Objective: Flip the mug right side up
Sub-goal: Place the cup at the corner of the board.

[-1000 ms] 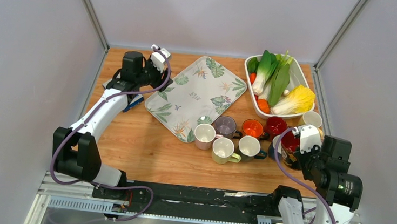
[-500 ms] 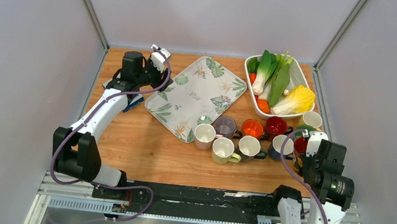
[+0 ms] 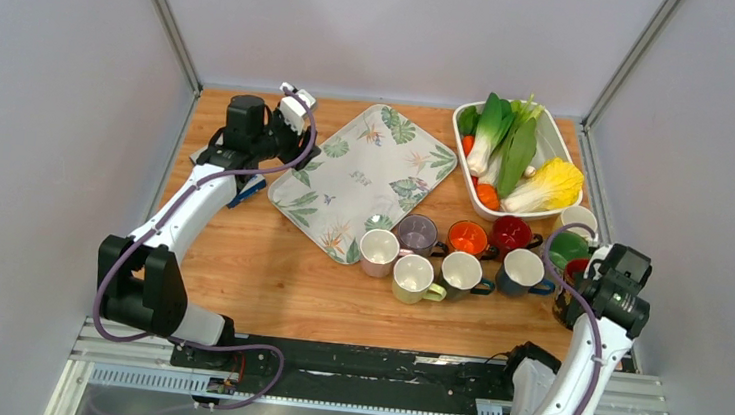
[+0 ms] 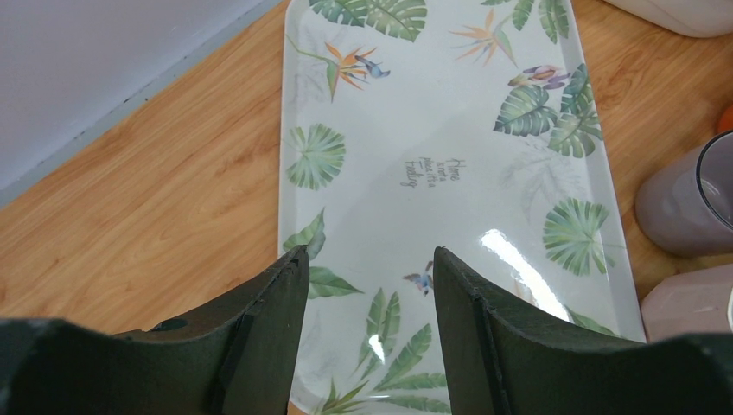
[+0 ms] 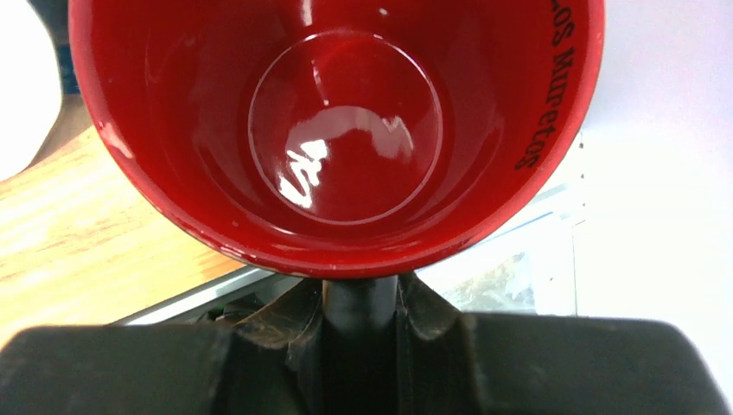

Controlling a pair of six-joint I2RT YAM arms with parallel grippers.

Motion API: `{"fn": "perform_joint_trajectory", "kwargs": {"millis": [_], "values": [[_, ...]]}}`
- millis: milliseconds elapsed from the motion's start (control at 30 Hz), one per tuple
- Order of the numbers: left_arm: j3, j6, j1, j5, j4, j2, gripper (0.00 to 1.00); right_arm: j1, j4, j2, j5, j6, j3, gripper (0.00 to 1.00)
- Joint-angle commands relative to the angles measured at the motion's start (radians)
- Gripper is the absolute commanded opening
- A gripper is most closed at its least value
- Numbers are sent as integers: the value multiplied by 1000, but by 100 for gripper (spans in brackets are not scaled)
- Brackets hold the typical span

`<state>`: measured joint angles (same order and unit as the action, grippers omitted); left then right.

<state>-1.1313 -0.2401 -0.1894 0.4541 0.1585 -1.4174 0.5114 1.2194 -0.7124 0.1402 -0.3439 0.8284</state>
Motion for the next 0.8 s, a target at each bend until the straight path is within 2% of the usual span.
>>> {"fn": "perform_joint_trajectory", "kwargs": {"millis": [0,100,233,333,500,767], "values": [[-19,-13,5,-2,-3,44,62,33,-252,31,-45,4,-32,0],[-25,-36,4,-10,9,48,62,35,-246,56,-88,-52,-35,0],[-38,-27,5,-4,15,29,62,45,-233,116,-113,-220,-60,0],[-54,-12,5,11,14,12,62,73,-201,146,-255,-342,-71,0],[-92,-1,4,30,28,-19,62,92,-198,101,-229,-395,-125,0],[-104,-24,5,20,39,-34,62,245,-224,48,-329,-538,-151,0]]}}
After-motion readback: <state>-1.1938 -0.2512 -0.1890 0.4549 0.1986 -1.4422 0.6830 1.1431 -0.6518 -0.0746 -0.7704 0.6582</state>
